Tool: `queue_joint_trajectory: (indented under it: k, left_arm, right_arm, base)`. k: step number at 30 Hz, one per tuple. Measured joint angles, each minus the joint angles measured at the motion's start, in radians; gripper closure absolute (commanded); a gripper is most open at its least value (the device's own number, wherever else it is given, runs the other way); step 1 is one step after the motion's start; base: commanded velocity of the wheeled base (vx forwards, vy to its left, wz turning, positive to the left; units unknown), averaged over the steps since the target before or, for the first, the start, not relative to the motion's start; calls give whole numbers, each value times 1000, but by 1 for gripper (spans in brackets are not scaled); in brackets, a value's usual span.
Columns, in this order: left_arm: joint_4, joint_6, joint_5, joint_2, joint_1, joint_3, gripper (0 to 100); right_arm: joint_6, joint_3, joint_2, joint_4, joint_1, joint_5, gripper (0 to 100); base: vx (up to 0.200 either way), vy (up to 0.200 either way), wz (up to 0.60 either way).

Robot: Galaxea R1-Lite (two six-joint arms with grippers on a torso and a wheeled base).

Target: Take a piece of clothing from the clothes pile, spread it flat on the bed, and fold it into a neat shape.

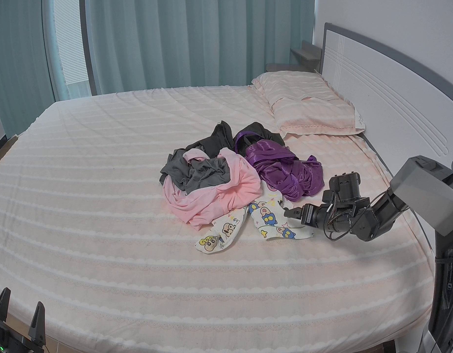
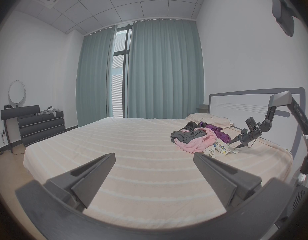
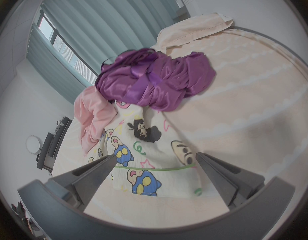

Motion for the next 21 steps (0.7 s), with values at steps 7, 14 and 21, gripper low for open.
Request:
queue_joint_trajectory:
  k: [7, 14, 21]
  left_arm:
    - [0, 0, 0, 0, 0, 0, 0]
    - [0, 0, 0, 0, 0, 0, 0]
    - [0, 0, 0, 0, 0, 0, 0]
  right_arm:
    - [0, -44, 61, 0, 64, -8, 0]
    - [-10, -72, 79, 24, 118, -35, 0]
    - [-35, -130, 91, 137, 146, -100, 100]
  base:
    - [0, 0, 0]
    - [0, 0, 0]
    - [0, 0, 0]
